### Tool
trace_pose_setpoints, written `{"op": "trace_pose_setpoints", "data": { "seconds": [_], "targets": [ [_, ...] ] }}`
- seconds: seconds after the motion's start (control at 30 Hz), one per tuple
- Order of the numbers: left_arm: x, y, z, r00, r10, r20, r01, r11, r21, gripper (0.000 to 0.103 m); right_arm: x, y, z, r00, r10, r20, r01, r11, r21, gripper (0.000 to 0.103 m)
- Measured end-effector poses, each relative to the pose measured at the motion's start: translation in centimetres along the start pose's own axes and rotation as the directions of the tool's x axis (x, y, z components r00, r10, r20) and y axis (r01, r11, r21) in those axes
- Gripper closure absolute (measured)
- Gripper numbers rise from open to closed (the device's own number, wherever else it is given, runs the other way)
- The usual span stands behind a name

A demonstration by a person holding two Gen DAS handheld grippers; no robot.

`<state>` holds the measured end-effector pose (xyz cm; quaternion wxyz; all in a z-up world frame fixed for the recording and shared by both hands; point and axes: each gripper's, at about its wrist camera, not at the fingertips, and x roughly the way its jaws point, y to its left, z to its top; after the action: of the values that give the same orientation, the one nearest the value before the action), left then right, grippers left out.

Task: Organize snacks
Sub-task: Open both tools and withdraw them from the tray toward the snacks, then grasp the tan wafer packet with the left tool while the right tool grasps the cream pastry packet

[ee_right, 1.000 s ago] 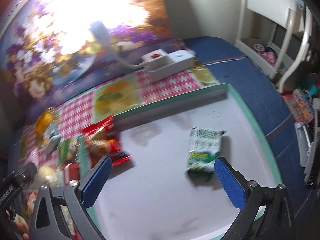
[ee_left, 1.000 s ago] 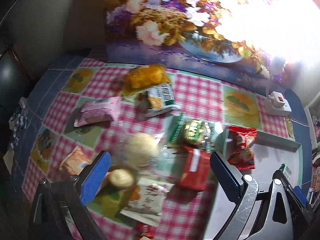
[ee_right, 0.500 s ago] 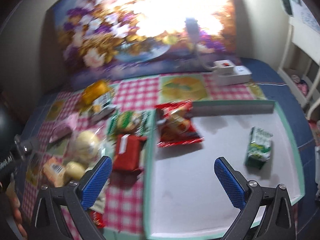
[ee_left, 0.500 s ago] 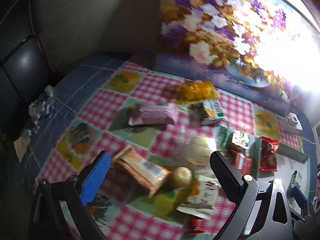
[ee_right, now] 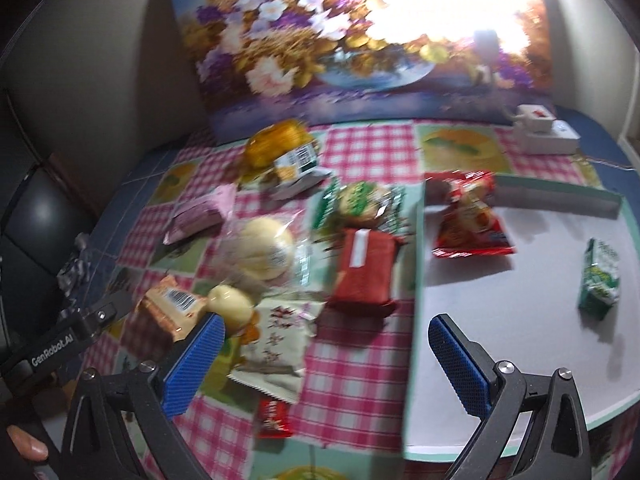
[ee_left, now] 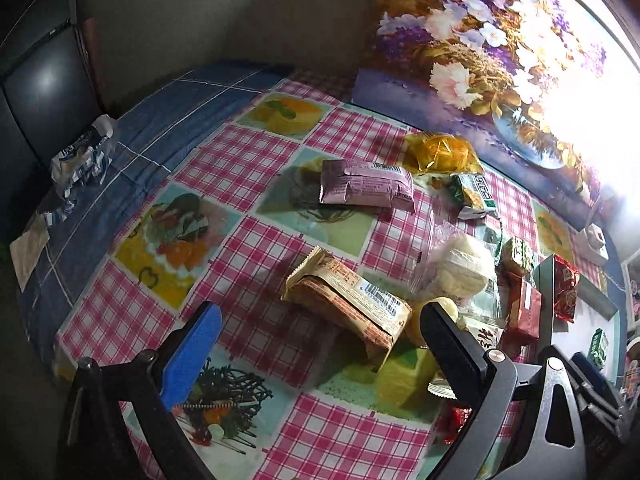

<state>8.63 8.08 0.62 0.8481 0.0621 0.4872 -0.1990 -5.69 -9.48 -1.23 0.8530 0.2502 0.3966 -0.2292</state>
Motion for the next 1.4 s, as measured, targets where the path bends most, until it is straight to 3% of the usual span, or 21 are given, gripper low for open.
{"op": "trace_pose_setpoints", "data": {
  "seconds": [0.23,0.47,0.87,0.97,1.1,1.23,1.4],
  "targets": [
    [2.1,-0.1,-0.1,0.995,-0.064,-0.078,0.062,0.998,-0.032,0.003,2.1,2.3,-0.7,0.998,-0.022,-0.055,0.018,0.998,-0.063,0.0],
    [4.7,-1.2,0.7,0.987,-0.081,-0.135,0.074,0.996,-0.054,0.004,4.6,3.6,-1.4,0.991,-0.062,-0.116,0.048,0.992,-0.118,0.0],
    [9.0,-2.1,0.8,0.978,-0.011,-0.207,0.008,1.0,-0.013,0.003,7.0,4.0,-1.5,0.982,-0.1,-0.161,0.074,0.984,-0.163,0.0],
    [9.2,-0.9,0.6,0.978,-0.032,-0.206,0.023,0.999,-0.047,0.003,7.4,4.0,-1.6,0.979,-0.12,-0.165,0.089,0.98,-0.179,0.0],
    [9.0,0.7,0.4,0.979,0.013,-0.205,-0.026,0.998,-0.057,0.003,7.6,3.9,-1.8,0.977,-0.136,-0.167,0.106,0.978,-0.181,0.0],
    [9.0,1.4,0.2,0.976,0.015,-0.217,-0.029,0.998,-0.063,0.003,7.8,4.2,-2.0,0.974,-0.154,-0.164,0.12,0.973,-0.197,0.0],
    [9.5,0.0,-0.1,0.974,0.043,-0.221,-0.044,0.999,0.002,0.004,8.3,5.5,-2.7,0.971,-0.182,-0.156,0.137,0.956,-0.258,0.0]
  ]
}}
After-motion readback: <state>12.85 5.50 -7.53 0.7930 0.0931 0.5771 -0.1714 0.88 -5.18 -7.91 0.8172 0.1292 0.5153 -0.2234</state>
